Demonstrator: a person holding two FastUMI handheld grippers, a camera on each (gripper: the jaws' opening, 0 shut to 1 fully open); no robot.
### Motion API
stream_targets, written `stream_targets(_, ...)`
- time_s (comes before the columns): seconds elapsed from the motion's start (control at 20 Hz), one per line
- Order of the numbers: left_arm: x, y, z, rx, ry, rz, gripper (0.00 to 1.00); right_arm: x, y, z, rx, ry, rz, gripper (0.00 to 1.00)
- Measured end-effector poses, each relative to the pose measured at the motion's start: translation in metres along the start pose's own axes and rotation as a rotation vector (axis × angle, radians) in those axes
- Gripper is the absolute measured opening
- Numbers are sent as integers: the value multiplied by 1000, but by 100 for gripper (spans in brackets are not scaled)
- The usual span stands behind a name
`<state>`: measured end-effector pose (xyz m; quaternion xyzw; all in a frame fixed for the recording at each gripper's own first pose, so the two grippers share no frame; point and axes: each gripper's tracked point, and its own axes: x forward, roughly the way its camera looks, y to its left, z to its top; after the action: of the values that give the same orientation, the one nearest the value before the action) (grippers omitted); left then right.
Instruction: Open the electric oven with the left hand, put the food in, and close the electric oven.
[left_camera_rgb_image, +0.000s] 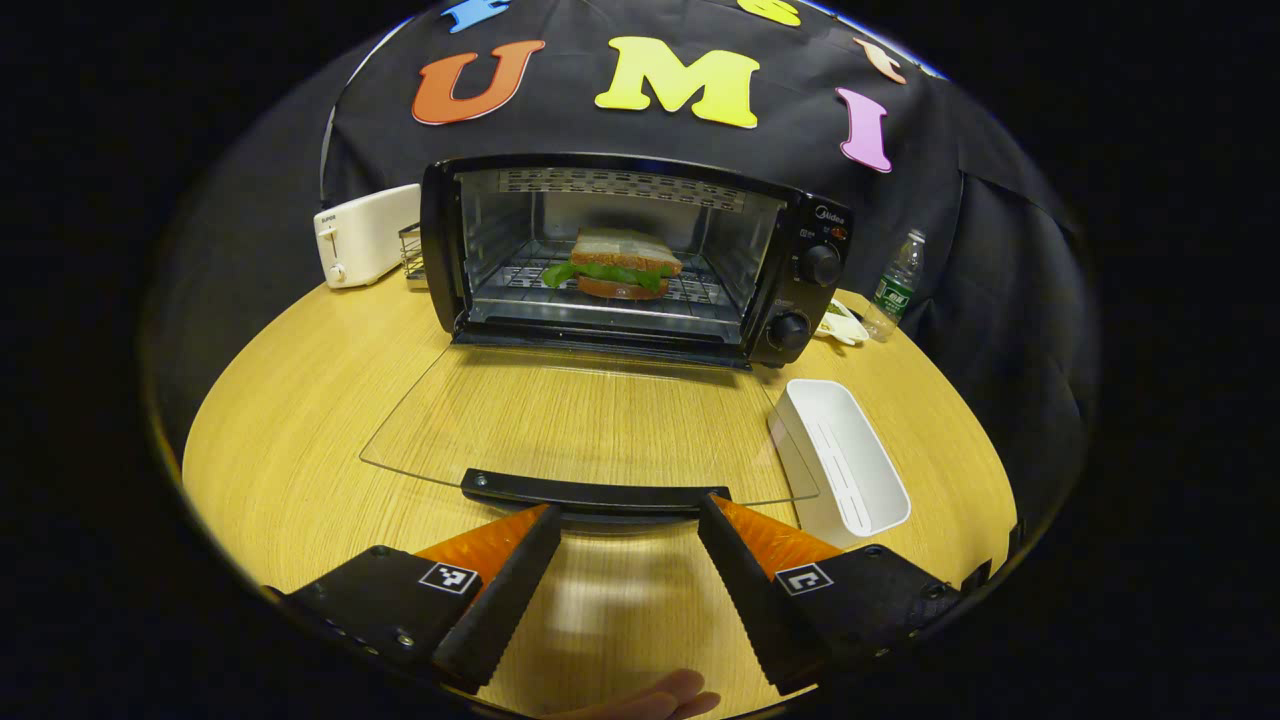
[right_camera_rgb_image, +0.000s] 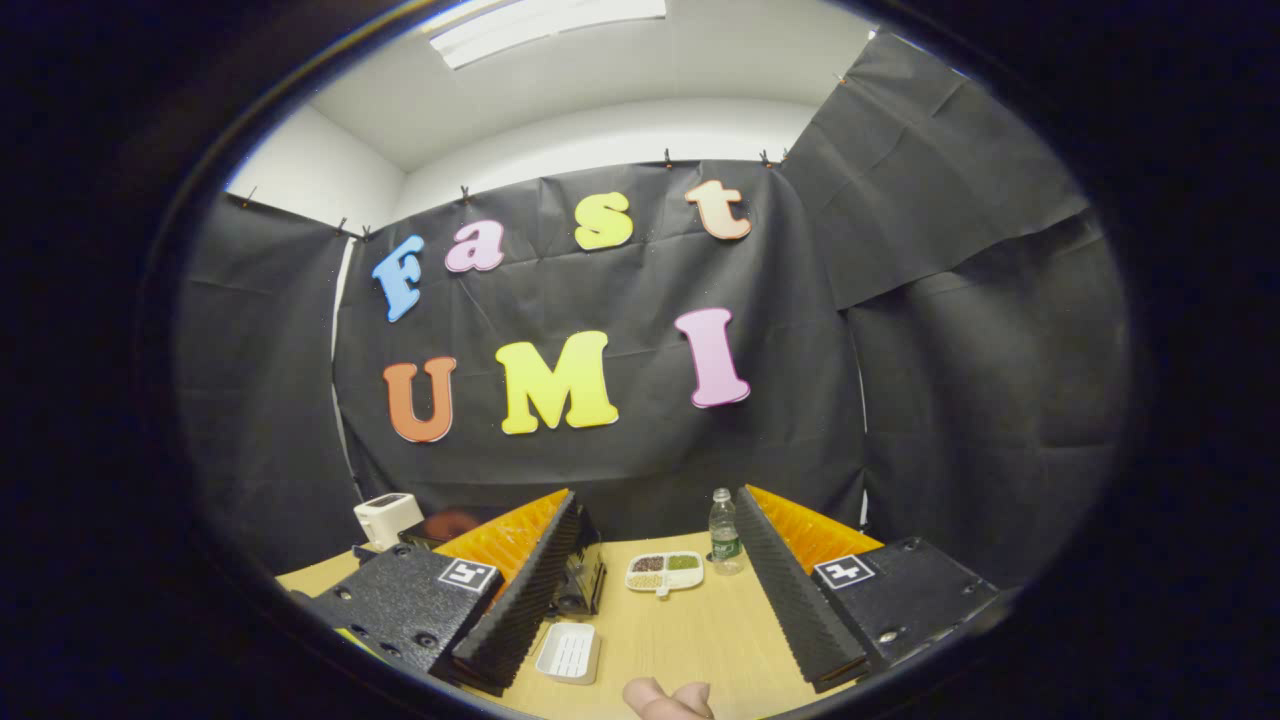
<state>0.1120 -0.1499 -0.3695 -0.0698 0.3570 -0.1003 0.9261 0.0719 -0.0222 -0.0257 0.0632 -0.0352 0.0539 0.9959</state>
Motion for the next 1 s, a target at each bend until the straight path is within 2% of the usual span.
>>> stream_targets(0.05,0,0,1,-3,-2,0,92,1,-1,0,-1,-3,-2,100)
stream_targets(0.1,0,0,1,-4,2,1,92,0,-1,1,-2,-5,-2,89)
stream_targets(0.15,0,0,1,0,-4,2,92,0,-3,0,-2,-4,-7,100)
stream_targets(0.65,-14,-5,19,67,-113,-12,92,5,6,-4,4,5,12,100)
stream_targets(1.0,-25,-7,49,155,-226,14,93,4,10,-4,12,6,17,100)
